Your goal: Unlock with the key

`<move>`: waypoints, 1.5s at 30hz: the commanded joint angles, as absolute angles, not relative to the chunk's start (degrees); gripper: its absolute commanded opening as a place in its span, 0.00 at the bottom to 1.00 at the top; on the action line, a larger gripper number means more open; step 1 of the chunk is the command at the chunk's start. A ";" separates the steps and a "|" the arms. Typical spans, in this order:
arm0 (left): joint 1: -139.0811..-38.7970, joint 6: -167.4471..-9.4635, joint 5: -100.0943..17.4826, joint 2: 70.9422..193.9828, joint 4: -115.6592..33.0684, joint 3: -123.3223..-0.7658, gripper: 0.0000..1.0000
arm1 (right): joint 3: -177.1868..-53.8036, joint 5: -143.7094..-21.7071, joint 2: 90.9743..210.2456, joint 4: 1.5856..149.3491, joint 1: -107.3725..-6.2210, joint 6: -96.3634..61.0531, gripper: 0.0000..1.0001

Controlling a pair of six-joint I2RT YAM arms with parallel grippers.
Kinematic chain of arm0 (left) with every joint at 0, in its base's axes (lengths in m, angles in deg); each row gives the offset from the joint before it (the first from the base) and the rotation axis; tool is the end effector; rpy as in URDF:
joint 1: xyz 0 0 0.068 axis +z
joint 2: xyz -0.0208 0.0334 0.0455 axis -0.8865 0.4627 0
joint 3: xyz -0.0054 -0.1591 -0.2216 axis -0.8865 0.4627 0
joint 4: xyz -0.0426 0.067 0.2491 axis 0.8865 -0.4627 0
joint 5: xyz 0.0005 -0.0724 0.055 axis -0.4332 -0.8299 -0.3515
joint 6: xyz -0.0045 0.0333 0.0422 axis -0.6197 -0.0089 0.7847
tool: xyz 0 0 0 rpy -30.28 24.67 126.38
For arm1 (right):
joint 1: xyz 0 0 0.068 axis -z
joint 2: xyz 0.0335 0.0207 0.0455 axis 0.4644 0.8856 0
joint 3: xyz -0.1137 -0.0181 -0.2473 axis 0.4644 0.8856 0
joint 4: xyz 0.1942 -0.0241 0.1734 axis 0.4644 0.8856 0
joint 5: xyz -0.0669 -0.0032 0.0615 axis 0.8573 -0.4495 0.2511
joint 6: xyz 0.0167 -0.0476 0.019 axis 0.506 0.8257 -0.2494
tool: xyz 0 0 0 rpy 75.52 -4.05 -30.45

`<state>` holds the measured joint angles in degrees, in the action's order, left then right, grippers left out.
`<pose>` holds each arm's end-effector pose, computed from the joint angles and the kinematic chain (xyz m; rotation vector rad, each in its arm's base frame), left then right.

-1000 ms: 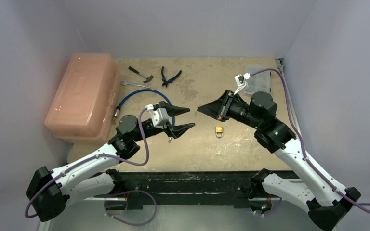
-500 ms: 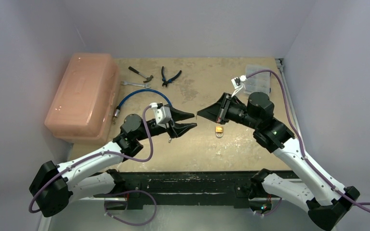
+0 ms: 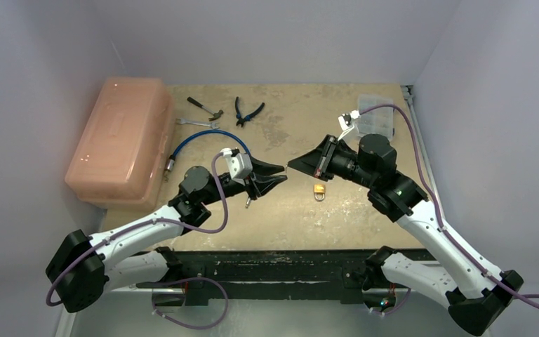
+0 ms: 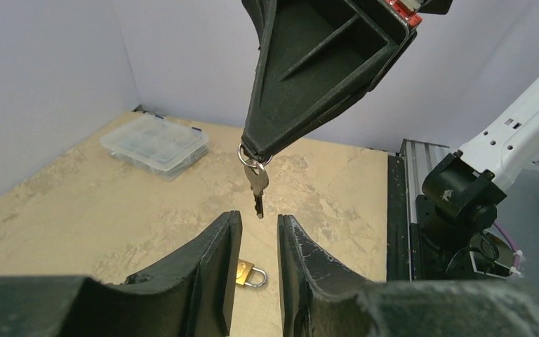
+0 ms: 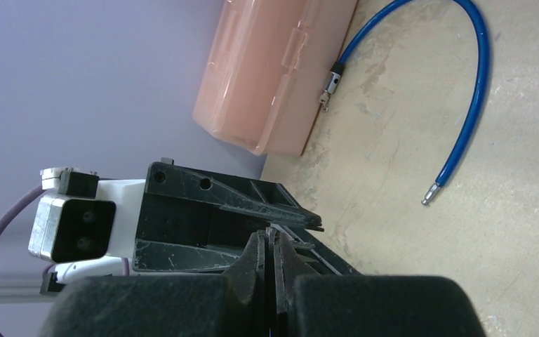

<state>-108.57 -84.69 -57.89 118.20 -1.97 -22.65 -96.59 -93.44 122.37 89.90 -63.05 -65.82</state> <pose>0.1555 -0.1836 0.3052 0.8241 1.1921 -1.0713 0.1621 0.1288 0.3795 0.0772 1.9866 1.3742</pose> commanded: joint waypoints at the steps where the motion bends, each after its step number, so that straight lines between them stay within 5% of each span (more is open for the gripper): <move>1: -108.40 -84.01 -57.26 118.69 1.14 -23.18 0.28 | -97.00 -91.77 121.55 88.10 -63.27 -67.00 0.00; 26: -108.40 -86.27 -55.98 121.98 8.56 -22.14 0.25 | -96.55 -92.03 122.00 88.12 -63.30 -69.37 0.00; 32: -108.41 -86.67 -55.69 121.99 8.89 -22.01 0.00 | -96.64 -91.72 121.91 88.46 -63.27 -69.29 0.00; 40: -108.39 -87.67 -54.61 120.08 3.73 -23.07 0.00 | -96.40 -91.99 122.38 90.05 -63.30 -68.52 0.00; 41: -108.38 -87.51 -55.09 119.74 2.39 -23.25 0.00 | -96.72 -92.84 122.62 90.27 -63.28 -67.44 0.07; 44: -108.40 -86.11 -56.12 117.87 -6.20 -24.80 0.00 | -98.36 -92.12 123.24 92.94 -63.27 -61.55 0.56; 45: -108.36 -85.70 -56.17 116.99 -9.83 -25.75 0.00 | -99.24 -91.23 123.57 94.20 -63.27 -58.98 0.63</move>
